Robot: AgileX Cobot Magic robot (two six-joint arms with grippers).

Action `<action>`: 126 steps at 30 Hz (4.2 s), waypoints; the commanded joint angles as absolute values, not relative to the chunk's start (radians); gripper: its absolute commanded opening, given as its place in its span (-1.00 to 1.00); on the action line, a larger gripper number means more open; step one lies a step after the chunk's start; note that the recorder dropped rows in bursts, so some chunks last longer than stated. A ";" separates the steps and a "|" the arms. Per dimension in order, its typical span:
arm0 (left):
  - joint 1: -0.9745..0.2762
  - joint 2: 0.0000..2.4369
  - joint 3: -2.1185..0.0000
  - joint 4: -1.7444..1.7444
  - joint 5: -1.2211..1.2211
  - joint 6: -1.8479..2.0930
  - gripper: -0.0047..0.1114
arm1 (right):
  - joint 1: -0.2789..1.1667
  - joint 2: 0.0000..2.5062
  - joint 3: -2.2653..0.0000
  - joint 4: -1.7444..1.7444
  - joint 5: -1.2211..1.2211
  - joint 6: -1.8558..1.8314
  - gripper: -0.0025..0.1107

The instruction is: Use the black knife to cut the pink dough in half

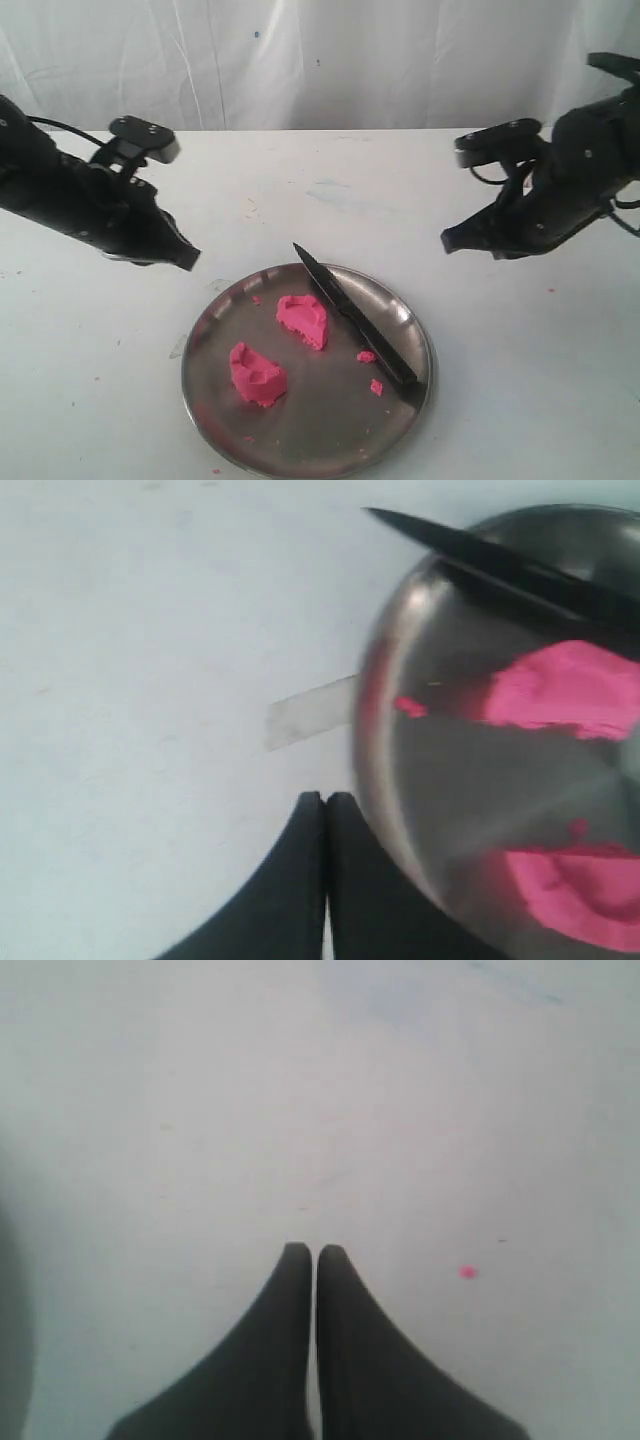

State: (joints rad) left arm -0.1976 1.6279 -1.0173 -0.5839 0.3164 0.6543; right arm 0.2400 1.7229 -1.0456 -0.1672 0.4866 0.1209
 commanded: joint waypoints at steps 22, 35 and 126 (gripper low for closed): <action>0.117 0.798 -0.502 -0.537 -0.066 0.368 -0.92 | 0.038 1.150 -0.963 -0.182 0.260 0.449 -0.96; 0.117 0.357 -0.322 -0.541 -0.101 0.340 -0.92 | 0.038 0.519 -0.663 -0.340 -0.008 0.333 -0.96; 0.076 0.345 -0.310 -0.489 0.149 0.373 -0.92 | -0.041 0.000 0.000 -0.029 0.314 0.075 -0.96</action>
